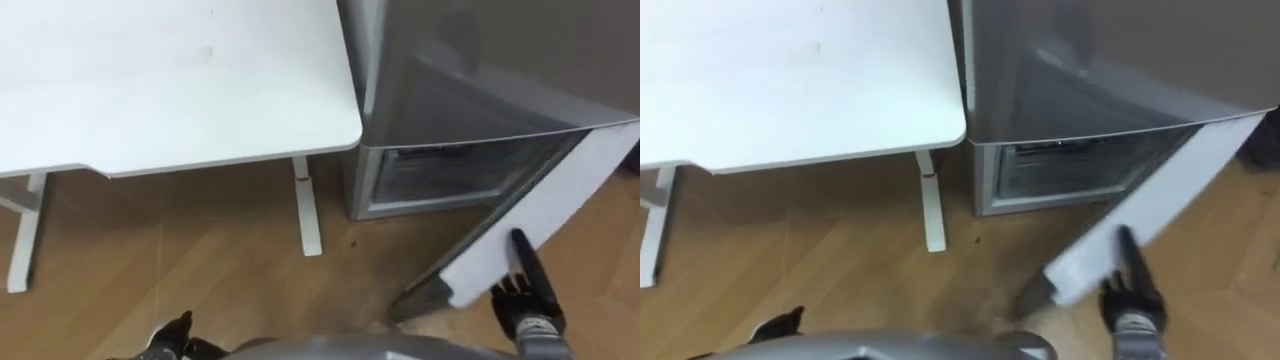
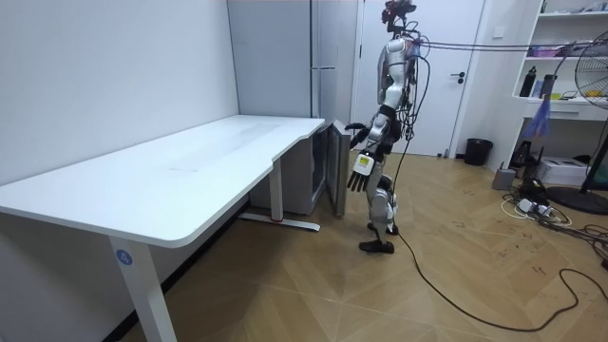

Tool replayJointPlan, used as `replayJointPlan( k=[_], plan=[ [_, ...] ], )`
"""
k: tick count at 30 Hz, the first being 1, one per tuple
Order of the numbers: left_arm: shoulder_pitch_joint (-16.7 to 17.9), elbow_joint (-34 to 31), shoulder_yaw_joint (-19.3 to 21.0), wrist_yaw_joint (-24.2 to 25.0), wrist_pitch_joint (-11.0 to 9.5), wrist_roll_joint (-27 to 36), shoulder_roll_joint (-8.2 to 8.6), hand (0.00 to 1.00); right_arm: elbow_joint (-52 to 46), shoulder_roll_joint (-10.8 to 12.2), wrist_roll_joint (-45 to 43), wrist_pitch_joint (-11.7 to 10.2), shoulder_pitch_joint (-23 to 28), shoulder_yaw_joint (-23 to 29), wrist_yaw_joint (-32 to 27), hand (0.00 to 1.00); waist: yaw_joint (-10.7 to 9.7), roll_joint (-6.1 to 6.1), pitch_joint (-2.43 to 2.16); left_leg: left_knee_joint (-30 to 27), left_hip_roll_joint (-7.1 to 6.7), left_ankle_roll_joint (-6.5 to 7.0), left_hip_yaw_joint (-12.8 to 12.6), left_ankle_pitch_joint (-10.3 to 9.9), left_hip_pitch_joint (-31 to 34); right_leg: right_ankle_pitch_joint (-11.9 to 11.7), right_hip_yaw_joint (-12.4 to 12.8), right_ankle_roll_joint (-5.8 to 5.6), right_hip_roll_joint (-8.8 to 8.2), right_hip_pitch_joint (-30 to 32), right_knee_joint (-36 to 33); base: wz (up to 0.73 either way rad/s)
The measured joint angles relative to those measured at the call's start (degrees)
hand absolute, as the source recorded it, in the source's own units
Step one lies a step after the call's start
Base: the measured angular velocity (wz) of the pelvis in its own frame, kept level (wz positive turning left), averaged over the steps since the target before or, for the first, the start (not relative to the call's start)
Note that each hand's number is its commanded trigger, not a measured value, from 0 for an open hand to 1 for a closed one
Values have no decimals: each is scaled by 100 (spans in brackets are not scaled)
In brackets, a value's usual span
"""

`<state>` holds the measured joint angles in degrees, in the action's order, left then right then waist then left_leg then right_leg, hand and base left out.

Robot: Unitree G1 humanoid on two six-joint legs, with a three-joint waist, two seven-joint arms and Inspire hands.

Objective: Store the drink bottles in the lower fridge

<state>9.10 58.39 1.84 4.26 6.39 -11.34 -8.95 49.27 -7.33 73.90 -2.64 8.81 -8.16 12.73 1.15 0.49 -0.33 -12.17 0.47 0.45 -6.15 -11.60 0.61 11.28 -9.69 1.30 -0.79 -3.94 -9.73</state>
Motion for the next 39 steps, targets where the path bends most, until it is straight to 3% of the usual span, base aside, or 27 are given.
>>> replayJointPlan(
  k=[4,6,9,14,22,26,31,39],
  plan=[
    [-85,-4,-141,-38,-8,68,7,0,-607,8,-984,409,-257,-1228,965,0,326,-44,9,-73,-14,-8,34,8,53,6,-54,8,-9,17,26,11],
    [-175,-3,-279,-45,-2,239,-34,0,-801,153,-1364,685,-503,-1827,1524,0,430,-52,9,-135,-54,-3,160,9,94,3,-159,1,-23,-18,105,32],
    [-212,-9,-278,-84,-5,552,-20,0,-806,228,-1610,1037,-618,-2001,1958,0,543,-66,48,-136,-94,14,261,17,114,3,-237,-17,-47,-85,108,20],
    [-220,-14,-360,-125,-3,756,1,0,-804,50,-1654,1274,-662,-1982,2130,0,538,-8,96,-127,-127,41,374,16,178,-14,-369,-45,-74,-90,104,14],
    [-274,-23,-725,-221,-3,968,-50,0,-785,-93,-1722,1382,-656,-1987,2240,0,528,18,97,-56,-119,46,334,25,158,-14,-373,-45,-77,-79,105,-1],
    [-257,-29,-754,-233,-3,971,-132,0,-360,-175,-1867,1364,-641,-1962,2239,0,508,-106,58,-60,-127,52,309,33,77,-16,-382,-48,-95,-152,107,2],
    [-253,-27,-774,-250,-3,990,-194,0,121,-306,-2007,1370,-644,-1902,2246,0,450,-162,55,-61,-126,68,309,39,61,-38,-445,-85,-111,-182,108,3],
    [-105,-29,-649,-269,-48,1086,-196,0,1470,-308,-2269,1241,-619,-1137,2046,0,334,-187,64,7,-140,71,353,49,-23,-41,-454,-90,-106,-261,111,0]
  ],
)
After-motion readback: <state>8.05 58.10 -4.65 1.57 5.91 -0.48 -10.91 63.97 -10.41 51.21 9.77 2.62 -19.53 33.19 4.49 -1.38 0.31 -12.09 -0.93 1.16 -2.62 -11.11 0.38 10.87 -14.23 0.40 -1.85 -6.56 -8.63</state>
